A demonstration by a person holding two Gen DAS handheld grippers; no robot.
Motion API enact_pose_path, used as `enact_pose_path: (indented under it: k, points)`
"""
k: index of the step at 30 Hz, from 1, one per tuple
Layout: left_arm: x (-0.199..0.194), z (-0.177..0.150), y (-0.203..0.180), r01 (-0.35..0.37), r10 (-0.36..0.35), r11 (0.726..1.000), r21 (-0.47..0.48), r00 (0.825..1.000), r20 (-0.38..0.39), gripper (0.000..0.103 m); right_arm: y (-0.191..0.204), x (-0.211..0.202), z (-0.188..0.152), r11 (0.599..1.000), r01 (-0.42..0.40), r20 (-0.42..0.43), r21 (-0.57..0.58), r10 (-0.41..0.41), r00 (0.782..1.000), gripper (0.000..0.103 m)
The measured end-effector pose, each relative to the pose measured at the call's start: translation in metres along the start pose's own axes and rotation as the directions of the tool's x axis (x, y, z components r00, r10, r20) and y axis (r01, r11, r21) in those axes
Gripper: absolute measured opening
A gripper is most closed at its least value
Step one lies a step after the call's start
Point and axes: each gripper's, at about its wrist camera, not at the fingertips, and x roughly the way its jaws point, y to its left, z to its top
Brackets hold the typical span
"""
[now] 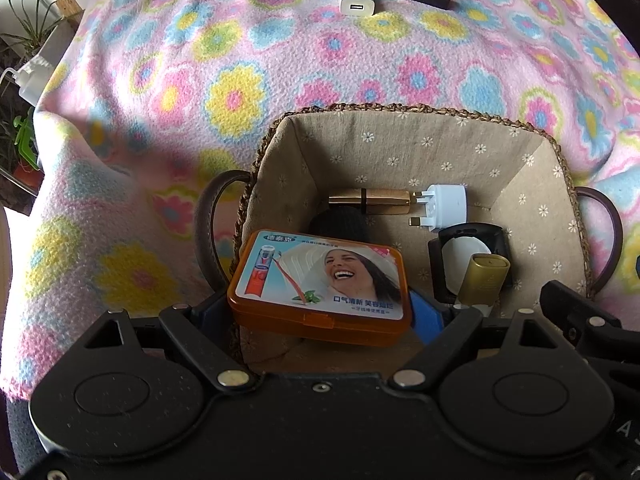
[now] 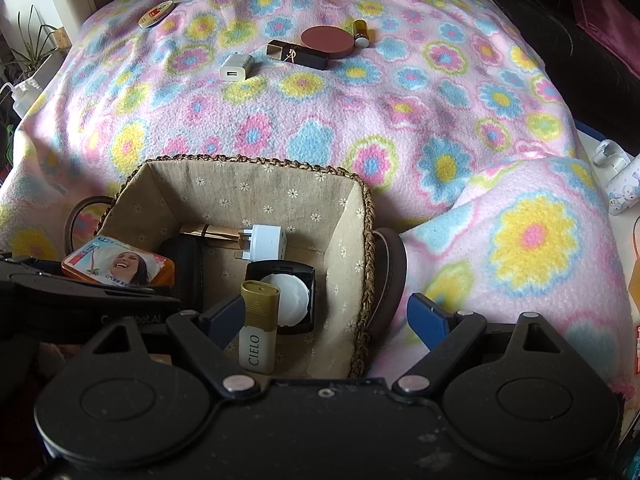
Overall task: Organize rigid objects
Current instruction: 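Lower the CIELO tube upright into the basket and open the right tool, then push the orange box deeper into the basket with the left tool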
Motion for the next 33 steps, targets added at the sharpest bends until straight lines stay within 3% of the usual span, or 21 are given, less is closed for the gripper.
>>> enact_pose_path:
  k: [12, 20, 30, 33]
  points:
    - [0.006, 0.000, -0.008, -0.037, 0.038, 0.999, 0.035, 0.999, -0.025, 0.085, 0.000, 0.002, 0.000, 1.000, 0.005, -0.008, -0.006, -0.005, 1.000, 0.089]
    - [0.015, -0.003, -0.012, -0.072, 0.077, 0.996, 0.054, 0.993, -0.088, 0.092, 0.002, 0.003, 0.000, 1.000, 0.013, -0.018, -0.021, -0.013, 1.000, 0.090]
    - [0.018, -0.003, -0.012, -0.087, 0.094, 0.993, 0.076, 0.991, -0.096, 0.088, 0.002, 0.003, 0.000, 0.999, 0.014, -0.026, -0.029, -0.015, 1.000, 0.091]
    - [0.020, -0.002, -0.013, -0.078, 0.089, 0.993, 0.090, 0.988, -0.123, 0.094, 0.000, 0.003, 0.001, 1.000, 0.010, -0.031, -0.018, -0.010, 0.999, 0.091]
